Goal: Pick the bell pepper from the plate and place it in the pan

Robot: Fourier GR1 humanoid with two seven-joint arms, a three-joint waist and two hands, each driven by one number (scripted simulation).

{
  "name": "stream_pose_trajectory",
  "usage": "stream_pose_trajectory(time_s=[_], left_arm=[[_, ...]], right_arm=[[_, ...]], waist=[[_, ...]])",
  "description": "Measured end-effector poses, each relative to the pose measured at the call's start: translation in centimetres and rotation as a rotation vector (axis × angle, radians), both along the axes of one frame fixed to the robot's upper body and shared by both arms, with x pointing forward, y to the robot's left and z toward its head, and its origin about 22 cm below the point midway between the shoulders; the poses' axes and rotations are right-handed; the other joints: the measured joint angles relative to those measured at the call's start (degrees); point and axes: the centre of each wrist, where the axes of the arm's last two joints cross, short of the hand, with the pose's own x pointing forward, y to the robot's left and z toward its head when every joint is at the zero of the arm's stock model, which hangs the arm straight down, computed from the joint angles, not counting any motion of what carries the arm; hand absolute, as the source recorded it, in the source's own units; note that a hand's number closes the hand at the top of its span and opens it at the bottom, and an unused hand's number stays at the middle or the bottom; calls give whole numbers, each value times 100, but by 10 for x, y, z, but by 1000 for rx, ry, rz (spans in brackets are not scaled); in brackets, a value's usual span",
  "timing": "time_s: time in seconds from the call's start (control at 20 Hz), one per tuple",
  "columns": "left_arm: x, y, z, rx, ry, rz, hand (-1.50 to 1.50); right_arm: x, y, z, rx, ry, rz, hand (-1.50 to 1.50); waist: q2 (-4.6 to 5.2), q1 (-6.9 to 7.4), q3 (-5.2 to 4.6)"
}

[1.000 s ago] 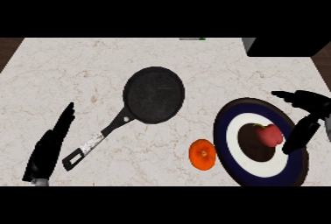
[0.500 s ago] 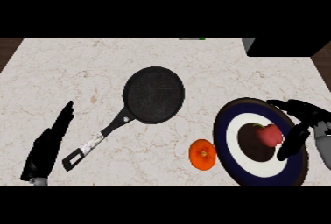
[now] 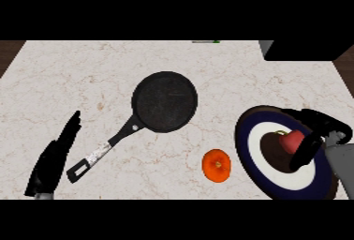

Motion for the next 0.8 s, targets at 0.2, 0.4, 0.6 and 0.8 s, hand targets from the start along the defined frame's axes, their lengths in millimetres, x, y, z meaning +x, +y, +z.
stream_pose_trajectory(time_s=[0.2, 0.4, 0.6, 0.8], left_arm=[[3, 2, 2, 2, 3, -5, 0], [11, 8, 2, 0, -3, 5, 0], [7, 7, 0, 0, 3, 6, 0], [1, 9, -1, 1, 14, 30, 0]], right_arm=[[1, 3, -8, 43, -44, -9, 150], [-1, -3, -16, 86, -56, -28, 150], [-11, 11, -25, 106, -49, -86, 150], [-33, 52, -42, 7, -80, -275, 150]], waist=[[-5, -5, -7], [-12, -15, -15], [-18, -39, -14], [-112, -163, -72]])
